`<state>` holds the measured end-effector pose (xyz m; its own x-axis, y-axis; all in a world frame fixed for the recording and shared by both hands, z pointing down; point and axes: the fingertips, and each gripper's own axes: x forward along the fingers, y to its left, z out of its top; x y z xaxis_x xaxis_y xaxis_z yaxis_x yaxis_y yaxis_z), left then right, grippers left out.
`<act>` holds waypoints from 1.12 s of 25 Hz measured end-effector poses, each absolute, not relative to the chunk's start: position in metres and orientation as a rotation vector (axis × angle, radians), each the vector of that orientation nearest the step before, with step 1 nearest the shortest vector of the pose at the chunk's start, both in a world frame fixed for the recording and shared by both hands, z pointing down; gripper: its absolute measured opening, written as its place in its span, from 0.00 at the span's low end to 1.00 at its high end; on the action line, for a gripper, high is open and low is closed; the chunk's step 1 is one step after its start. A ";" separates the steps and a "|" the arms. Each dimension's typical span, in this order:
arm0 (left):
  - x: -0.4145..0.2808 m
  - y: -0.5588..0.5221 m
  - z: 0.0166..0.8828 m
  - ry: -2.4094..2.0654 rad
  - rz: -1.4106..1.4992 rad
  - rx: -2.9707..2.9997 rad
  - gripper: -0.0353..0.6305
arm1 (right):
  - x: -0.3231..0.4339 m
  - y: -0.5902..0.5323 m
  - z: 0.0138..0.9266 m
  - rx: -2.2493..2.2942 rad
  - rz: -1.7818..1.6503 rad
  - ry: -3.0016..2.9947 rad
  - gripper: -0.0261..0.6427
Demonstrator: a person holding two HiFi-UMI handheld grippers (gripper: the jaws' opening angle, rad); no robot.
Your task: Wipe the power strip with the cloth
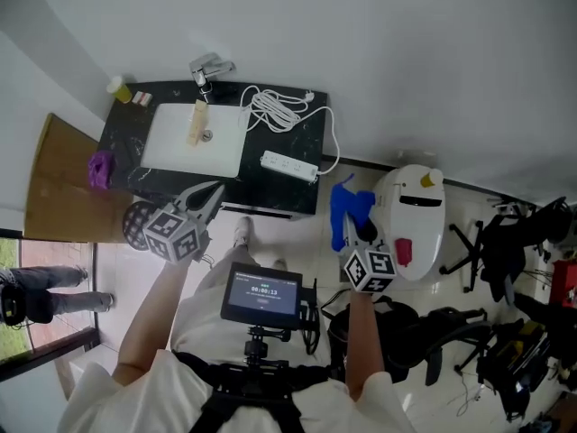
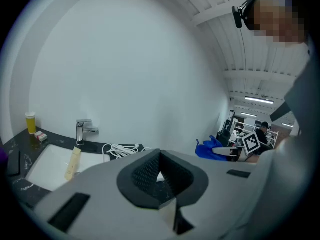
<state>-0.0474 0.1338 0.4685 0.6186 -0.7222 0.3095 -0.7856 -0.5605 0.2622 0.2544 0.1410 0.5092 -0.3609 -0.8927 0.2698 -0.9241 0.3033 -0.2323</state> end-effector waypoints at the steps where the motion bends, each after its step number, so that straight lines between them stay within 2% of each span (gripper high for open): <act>1: -0.046 0.142 0.470 -1.207 0.242 2.466 0.06 | 0.257 0.146 0.509 1.715 0.540 -2.468 0.19; 15: -0.079 0.178 0.471 -1.255 0.248 2.420 0.06 | 0.251 0.179 0.508 1.732 0.582 -2.467 0.19; 28: -0.167 0.166 0.478 -1.134 0.234 2.452 0.06 | 0.169 0.196 0.490 1.843 0.601 -2.426 0.19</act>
<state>-0.1669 0.1661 0.4785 0.6519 -0.6859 0.3233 -0.7579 -0.5751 0.3081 0.1686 0.1959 0.4896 -0.2949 -0.9200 0.2582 -0.9341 0.2206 -0.2807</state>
